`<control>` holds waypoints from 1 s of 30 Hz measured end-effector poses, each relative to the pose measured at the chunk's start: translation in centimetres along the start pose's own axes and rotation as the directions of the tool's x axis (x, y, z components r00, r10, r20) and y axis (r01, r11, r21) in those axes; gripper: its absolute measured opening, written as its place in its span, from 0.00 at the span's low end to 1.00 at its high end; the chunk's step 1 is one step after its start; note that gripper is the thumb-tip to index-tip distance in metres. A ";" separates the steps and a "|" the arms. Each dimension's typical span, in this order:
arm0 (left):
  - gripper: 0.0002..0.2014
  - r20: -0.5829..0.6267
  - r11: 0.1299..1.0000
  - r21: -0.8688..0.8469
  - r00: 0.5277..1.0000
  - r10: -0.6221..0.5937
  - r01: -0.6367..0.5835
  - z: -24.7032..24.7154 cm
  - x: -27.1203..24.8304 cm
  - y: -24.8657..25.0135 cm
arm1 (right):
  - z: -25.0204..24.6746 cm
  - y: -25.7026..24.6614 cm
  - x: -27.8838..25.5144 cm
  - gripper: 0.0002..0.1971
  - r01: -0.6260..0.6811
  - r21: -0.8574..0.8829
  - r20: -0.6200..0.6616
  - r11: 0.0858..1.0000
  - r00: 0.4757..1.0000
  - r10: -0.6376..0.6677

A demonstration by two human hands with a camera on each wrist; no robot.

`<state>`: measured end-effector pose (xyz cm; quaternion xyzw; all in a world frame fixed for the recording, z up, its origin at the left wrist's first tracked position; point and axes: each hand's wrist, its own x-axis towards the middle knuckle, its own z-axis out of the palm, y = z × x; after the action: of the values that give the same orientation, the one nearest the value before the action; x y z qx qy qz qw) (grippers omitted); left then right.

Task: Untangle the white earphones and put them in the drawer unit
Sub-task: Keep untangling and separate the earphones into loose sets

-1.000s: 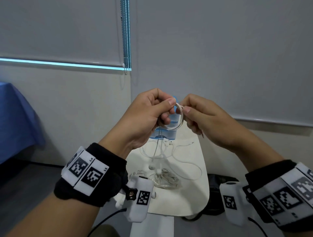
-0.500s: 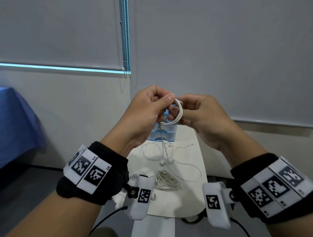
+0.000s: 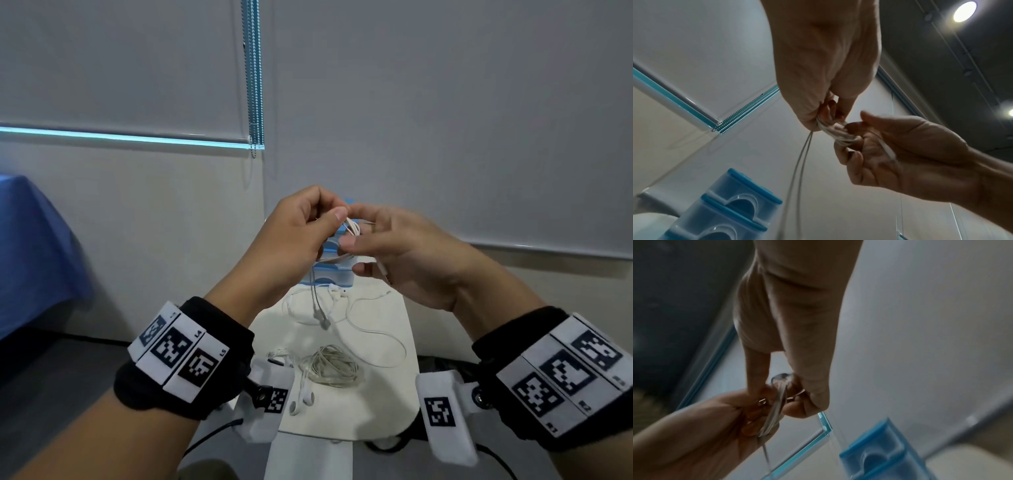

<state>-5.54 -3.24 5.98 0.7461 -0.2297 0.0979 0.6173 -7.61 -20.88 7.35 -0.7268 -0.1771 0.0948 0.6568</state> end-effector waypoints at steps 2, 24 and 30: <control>0.08 -0.025 0.998 0.064 1.000 0.008 -0.007 -0.1 0.1 -0.2 | 0.4 -0.1 0.0 0.29 0.045 -0.195 -0.087 0.980 0.994 -0.063; 0.10 -0.006 0.994 -0.108 1.000 0.007 -0.008 1.0 0.0 -0.5 | 0.8 1.3 0.2 0.02 0.178 -0.193 -0.361 0.965 0.902 -0.238; 0.11 -0.120 0.997 0.032 0.990 0.075 -0.072 0.5 0.4 -1.0 | 1.5 0.0 0.1 0.18 0.104 0.359 -0.286 0.927 0.958 0.003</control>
<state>-4.75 -3.71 5.16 0.7381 -0.2180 0.1688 0.6158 -8.05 -19.42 7.15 -0.5909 -0.0797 0.0053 0.8028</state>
